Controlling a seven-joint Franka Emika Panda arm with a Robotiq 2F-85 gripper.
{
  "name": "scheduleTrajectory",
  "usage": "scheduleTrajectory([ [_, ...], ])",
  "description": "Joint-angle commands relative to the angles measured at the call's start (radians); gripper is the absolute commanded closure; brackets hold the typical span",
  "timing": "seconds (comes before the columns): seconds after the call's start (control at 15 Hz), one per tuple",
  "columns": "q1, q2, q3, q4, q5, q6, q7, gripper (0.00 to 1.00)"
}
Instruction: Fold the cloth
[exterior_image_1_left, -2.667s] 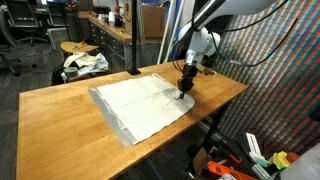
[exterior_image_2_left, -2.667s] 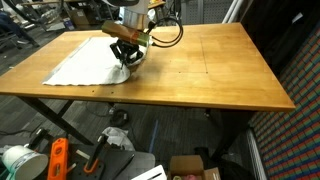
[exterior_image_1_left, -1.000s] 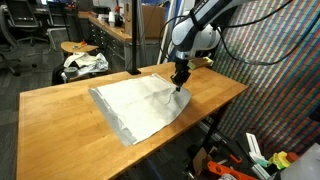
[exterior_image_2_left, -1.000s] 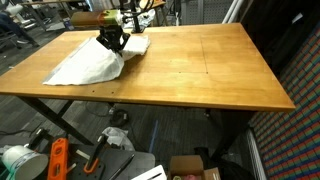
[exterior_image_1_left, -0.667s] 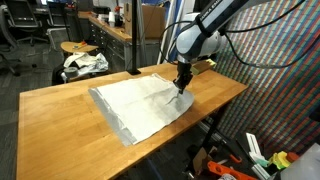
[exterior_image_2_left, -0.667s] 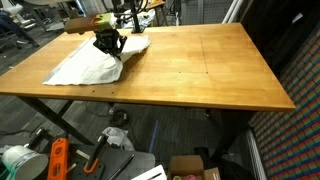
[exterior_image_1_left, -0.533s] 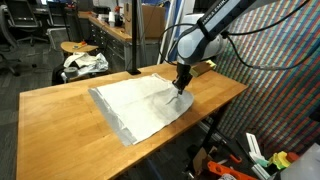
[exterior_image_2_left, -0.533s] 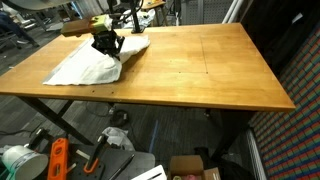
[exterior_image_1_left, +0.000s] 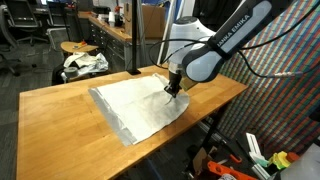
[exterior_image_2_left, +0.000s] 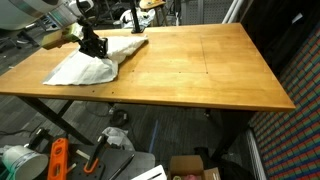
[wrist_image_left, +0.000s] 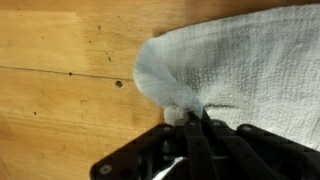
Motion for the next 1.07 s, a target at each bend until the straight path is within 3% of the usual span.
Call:
scheduleTrajectory([
  [0.0, 0.035, -0.044, 0.022, -0.021, -0.119, 0.004, 0.217, 0.98],
  [0.53, 0.107, -0.012, 0.067, 0.025, -0.256, -0.039, 0.580, 0.98],
  [1.0, 0.157, 0.016, 0.105, 0.055, -0.265, -0.092, 0.723, 0.98],
])
